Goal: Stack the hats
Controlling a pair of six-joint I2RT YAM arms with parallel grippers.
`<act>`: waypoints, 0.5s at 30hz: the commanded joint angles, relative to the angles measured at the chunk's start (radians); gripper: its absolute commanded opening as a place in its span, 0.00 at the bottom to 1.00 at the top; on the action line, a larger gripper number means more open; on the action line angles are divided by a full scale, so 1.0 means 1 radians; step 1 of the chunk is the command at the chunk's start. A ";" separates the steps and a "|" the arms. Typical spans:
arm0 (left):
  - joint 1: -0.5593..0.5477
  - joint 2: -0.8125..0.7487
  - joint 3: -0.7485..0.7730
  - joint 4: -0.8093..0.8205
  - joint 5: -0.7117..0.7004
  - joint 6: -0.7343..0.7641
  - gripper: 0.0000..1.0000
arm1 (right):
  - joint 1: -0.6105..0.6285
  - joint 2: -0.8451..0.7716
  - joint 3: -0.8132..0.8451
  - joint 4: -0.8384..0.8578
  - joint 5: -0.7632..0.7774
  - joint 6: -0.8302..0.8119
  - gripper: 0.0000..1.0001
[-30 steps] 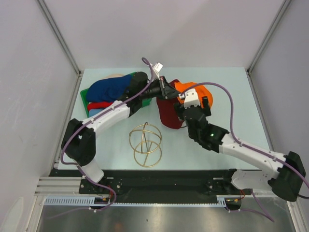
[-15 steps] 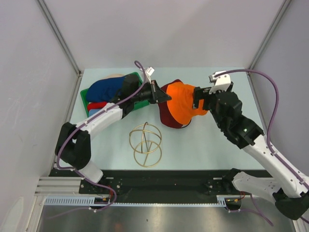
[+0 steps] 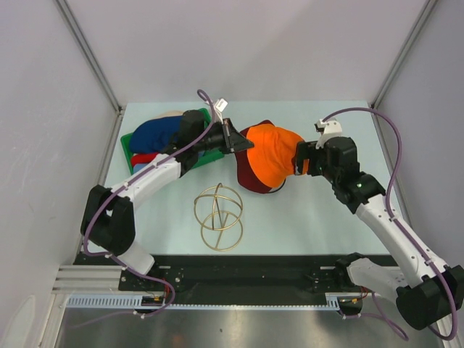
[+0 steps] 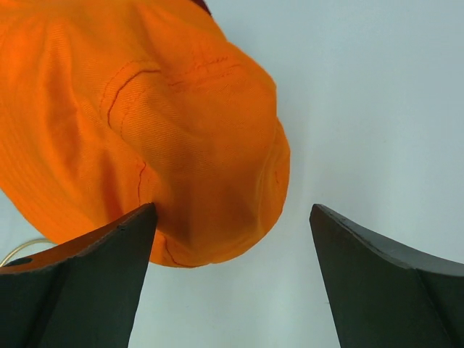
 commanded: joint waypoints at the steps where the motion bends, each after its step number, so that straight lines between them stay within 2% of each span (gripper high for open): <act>1: 0.015 -0.050 0.032 0.016 0.004 0.029 0.00 | -0.016 -0.026 -0.028 0.047 -0.079 0.036 0.87; 8: 0.015 -0.042 0.052 -0.006 0.007 0.046 0.00 | -0.053 -0.014 -0.076 0.093 -0.146 0.012 0.67; 9: 0.015 -0.040 0.053 -0.009 0.005 0.048 0.00 | -0.059 -0.011 -0.074 0.099 -0.154 0.009 0.56; 11: 0.015 -0.040 0.053 -0.014 0.004 0.052 0.00 | -0.069 -0.003 -0.073 0.113 -0.171 -0.004 0.47; 12: 0.015 -0.040 0.056 -0.015 0.001 0.054 0.00 | -0.070 -0.003 -0.073 0.120 -0.172 -0.010 0.39; 14: 0.015 -0.039 0.055 -0.020 0.002 0.058 0.00 | -0.073 -0.002 -0.068 0.134 -0.174 -0.025 0.32; 15: 0.015 -0.039 0.056 -0.021 0.001 0.060 0.00 | -0.075 0.000 -0.065 0.134 -0.173 -0.025 0.20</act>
